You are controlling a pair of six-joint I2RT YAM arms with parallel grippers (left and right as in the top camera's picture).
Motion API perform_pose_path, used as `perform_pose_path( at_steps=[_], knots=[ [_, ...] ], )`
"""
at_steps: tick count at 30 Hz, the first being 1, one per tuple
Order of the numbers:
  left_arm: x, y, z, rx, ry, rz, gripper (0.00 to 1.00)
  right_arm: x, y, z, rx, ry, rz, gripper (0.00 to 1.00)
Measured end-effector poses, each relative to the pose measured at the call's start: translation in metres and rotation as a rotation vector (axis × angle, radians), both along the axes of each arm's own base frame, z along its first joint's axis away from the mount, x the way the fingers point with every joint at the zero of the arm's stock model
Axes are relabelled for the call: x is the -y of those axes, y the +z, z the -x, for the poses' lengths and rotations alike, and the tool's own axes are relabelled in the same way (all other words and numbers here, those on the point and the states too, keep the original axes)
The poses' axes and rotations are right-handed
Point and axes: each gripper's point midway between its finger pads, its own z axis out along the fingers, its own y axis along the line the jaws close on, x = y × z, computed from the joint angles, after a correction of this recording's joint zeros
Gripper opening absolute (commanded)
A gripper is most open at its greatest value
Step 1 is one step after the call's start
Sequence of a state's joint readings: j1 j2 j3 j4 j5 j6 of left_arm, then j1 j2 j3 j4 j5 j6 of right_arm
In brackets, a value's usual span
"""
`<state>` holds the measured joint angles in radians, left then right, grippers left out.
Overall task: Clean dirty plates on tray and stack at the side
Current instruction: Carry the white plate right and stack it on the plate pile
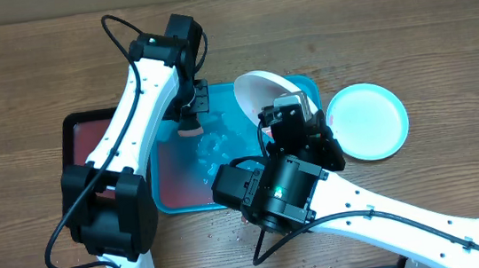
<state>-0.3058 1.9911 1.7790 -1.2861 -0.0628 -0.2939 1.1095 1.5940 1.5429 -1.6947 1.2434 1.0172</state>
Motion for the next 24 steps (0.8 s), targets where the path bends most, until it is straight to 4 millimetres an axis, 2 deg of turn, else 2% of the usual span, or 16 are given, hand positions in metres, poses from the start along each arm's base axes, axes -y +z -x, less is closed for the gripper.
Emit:
perform_pose_path(
  at_steps=[8,13,19,24],
  knots=[
    [0.000,0.000,0.000,0.000,0.000,0.000,0.04,-0.001,0.003,-0.001,0.025,0.001,-0.003,0.04],
    [0.000,0.000,0.000,0.000,0.000,0.000,0.04,-0.001,-0.003,0.000,0.025,-0.030,-0.077,0.04],
    [0.000,0.000,0.000,0.000,0.000,0.000,0.04,0.011,-0.037,-0.008,-0.089,-0.186,-0.291,0.04],
    [0.000,0.000,0.000,0.000,0.000,0.001,0.04,0.013,-0.091,-0.024,-0.270,-0.249,-0.430,0.04]
  ],
)
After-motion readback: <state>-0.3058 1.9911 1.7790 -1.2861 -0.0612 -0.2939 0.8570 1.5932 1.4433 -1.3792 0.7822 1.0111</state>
